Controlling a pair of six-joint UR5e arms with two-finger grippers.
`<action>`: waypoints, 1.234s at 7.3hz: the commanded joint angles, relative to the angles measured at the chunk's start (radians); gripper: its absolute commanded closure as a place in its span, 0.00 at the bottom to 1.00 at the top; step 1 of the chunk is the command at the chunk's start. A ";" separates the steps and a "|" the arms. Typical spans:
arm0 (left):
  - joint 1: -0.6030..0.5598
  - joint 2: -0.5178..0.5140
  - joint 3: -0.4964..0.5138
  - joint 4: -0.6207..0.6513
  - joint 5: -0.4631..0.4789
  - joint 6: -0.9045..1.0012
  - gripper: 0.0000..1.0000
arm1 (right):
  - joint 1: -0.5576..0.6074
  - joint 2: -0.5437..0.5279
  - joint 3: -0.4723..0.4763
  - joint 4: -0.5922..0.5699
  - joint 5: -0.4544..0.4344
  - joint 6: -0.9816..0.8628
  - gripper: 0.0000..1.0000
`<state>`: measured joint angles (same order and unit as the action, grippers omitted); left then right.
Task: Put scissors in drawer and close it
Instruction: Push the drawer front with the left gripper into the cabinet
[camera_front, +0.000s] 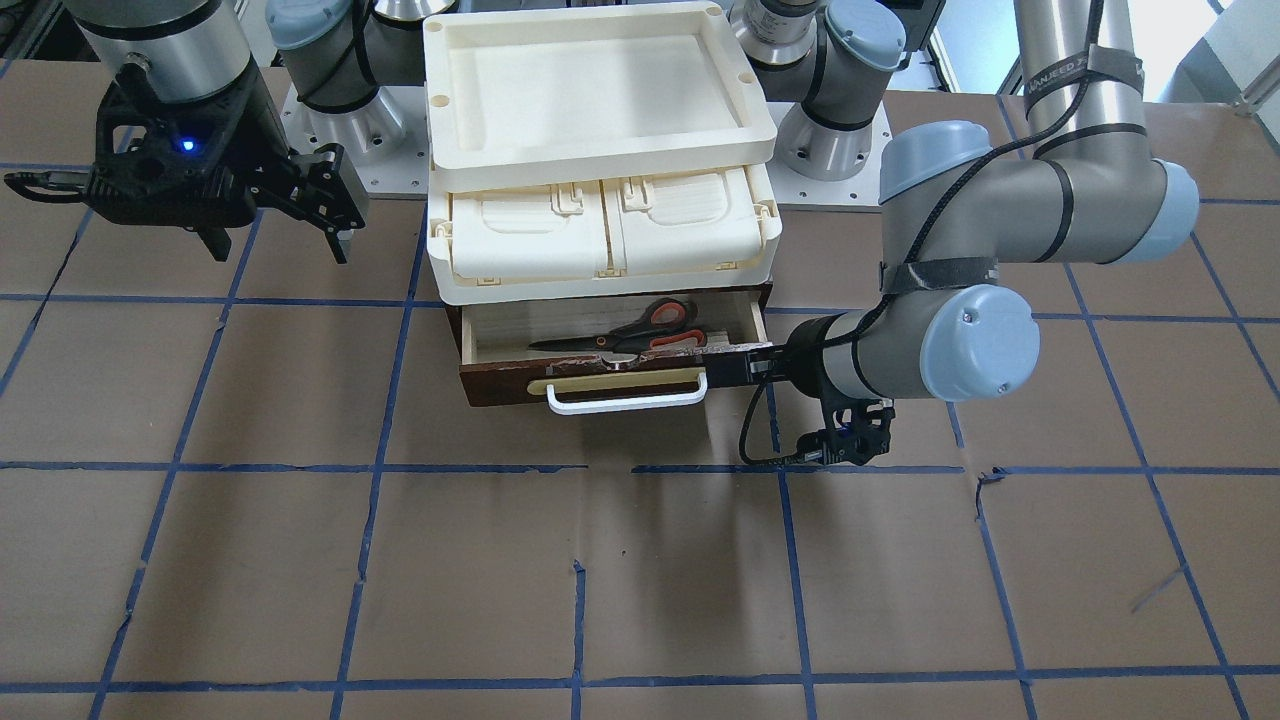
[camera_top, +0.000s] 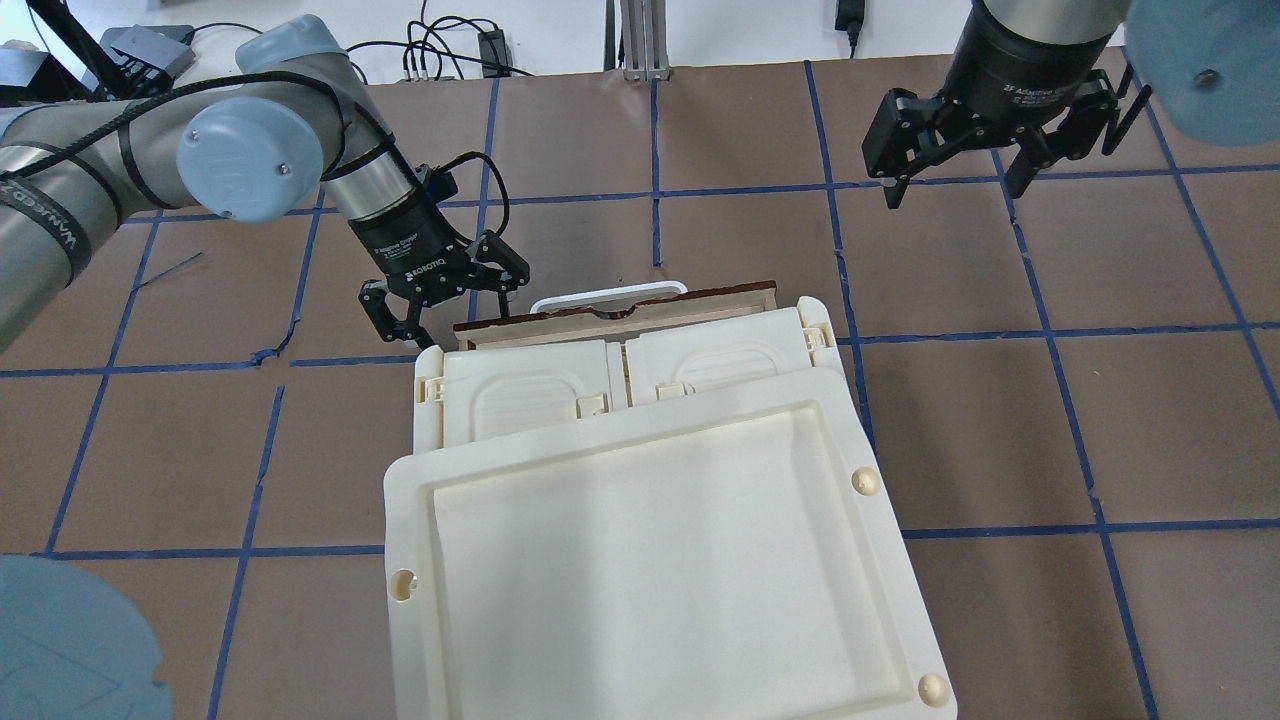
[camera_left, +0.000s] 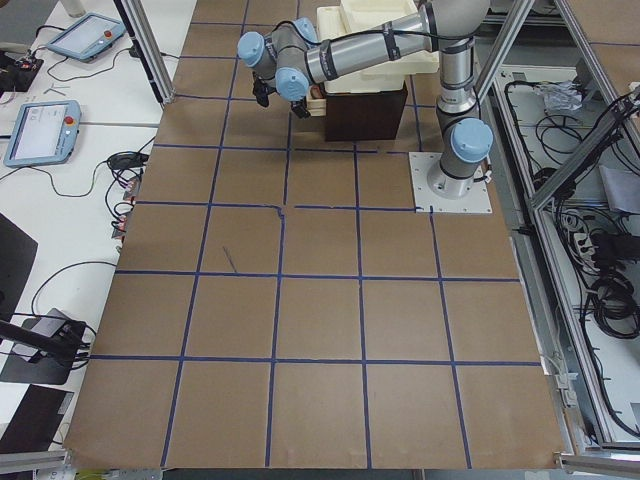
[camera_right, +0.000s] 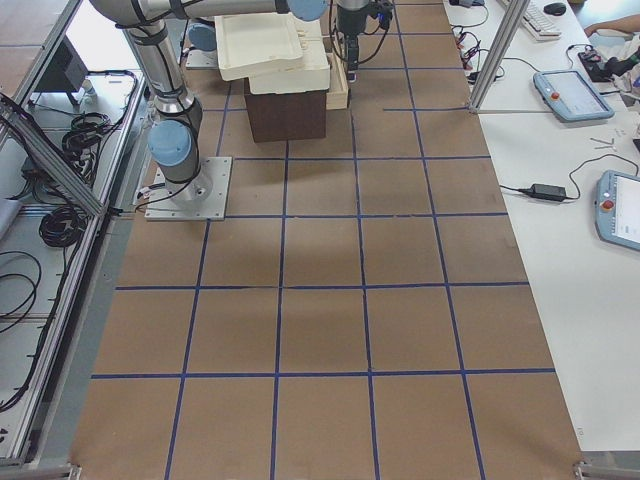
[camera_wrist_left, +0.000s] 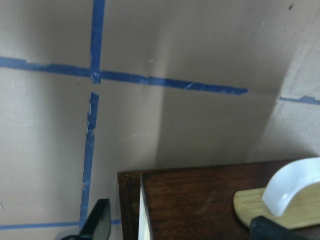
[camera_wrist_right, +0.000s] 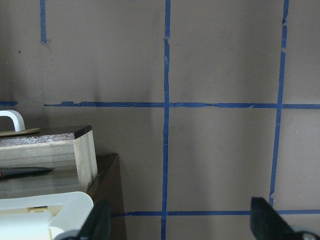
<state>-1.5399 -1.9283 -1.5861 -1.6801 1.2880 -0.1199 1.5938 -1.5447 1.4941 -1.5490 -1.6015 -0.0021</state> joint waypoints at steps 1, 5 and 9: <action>0.000 0.003 0.000 -0.061 -0.001 -0.003 0.00 | 0.000 0.000 0.000 0.001 0.000 0.001 0.00; 0.000 0.008 -0.002 -0.128 -0.003 -0.004 0.00 | 0.000 0.000 0.000 0.000 0.000 -0.001 0.00; 0.000 0.009 -0.028 -0.139 -0.003 -0.004 0.00 | 0.000 0.000 0.000 -0.005 0.000 -0.001 0.00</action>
<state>-1.5401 -1.9193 -1.6044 -1.8175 1.2860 -0.1242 1.5929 -1.5447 1.4941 -1.5504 -1.6015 -0.0031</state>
